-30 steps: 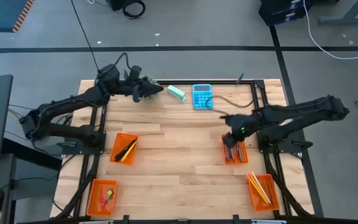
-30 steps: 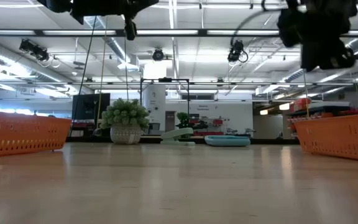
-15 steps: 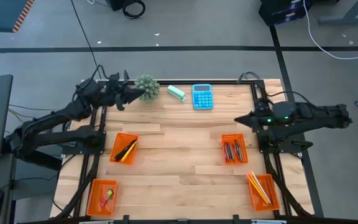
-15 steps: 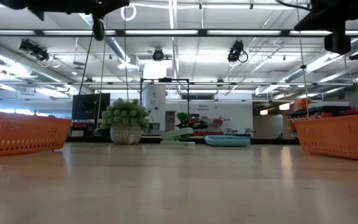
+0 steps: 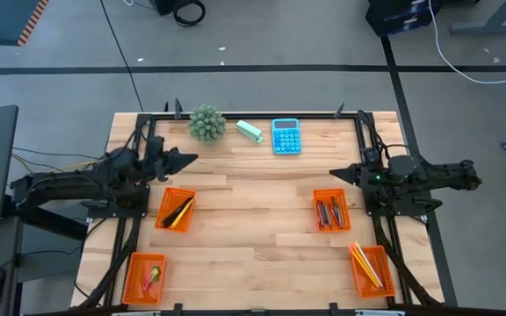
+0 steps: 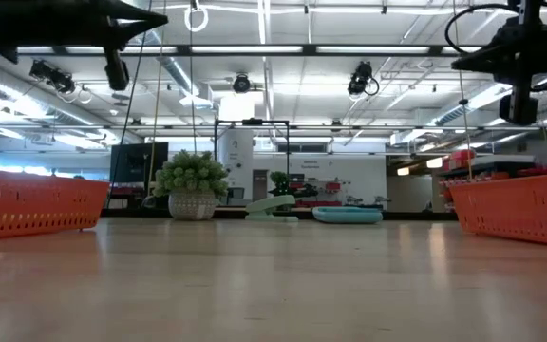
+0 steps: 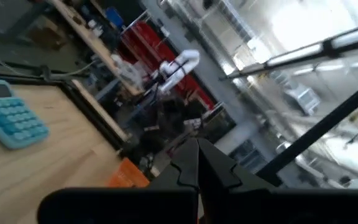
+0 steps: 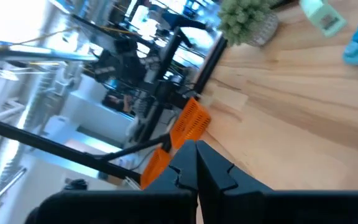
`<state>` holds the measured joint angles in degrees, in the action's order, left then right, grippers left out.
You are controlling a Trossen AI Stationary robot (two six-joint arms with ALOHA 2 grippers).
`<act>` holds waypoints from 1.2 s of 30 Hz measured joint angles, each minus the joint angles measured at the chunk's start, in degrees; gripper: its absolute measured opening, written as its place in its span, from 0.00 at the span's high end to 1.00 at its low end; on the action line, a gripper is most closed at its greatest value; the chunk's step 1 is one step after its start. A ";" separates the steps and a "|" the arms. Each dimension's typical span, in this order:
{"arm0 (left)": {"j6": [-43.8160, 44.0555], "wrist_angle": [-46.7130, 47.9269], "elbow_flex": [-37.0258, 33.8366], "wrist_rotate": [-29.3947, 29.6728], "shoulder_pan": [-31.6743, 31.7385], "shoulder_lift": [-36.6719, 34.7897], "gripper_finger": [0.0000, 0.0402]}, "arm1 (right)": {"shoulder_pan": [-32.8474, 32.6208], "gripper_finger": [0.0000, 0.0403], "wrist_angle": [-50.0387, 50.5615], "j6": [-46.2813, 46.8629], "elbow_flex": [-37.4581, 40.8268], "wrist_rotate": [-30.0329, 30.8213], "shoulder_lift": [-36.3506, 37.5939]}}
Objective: Sort crayons/erasers/pens/pencils in bins
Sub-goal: Return to Home Position
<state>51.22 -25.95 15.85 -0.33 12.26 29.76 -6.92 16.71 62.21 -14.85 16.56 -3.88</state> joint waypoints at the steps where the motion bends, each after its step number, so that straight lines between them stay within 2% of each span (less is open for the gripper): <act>1: 0.37 -1.01 -1.23 1.57 -1.20 -1.00 0.99 | -0.02 0.99 -1.56 -0.72 0.55 0.02 0.04; 5: 2.01 -2.05 -5.91 7.13 -4.09 -5.78 0.98 | -0.02 0.99 -1.90 -2.61 1.34 0.00 0.06; 13: 3.96 -1.81 -12.52 7.73 -6.95 -17.74 0.98 | -0.02 0.99 2.47 -4.19 1.31 -0.95 3.93; 19: 5.19 13.54 -12.85 2.68 -7.14 -29.72 0.99 | -0.02 0.99 8.36 -6.56 -0.98 -0.23 3.89; 22: 5.17 20.04 -12.09 2.93 -6.90 -29.52 0.98 | 0.02 0.99 8.44 -7.41 -1.25 0.57 3.89; 27: 3.26 22.97 -10.87 2.70 -6.65 -29.01 0.97 | 0.02 0.99 5.49 -7.75 -1.25 0.25 3.84; 30: -1.07 23.02 -10.81 2.60 -6.66 -29.01 0.97 | 0.02 0.99 1.27 -14.86 -1.32 -3.27 3.83; 33: -3.45 23.34 -10.81 2.64 -6.65 -29.03 0.94 | 0.00 0.98 5.65 -23.07 -1.28 -7.89 3.52; 36: -4.30 23.29 -10.81 2.60 -6.65 -29.03 0.92 | 0.00 0.97 6.77 -26.44 -1.25 -8.72 3.16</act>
<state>46.92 -2.66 5.04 2.27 5.61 0.73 -6.92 23.47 35.77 -16.10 7.84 -0.71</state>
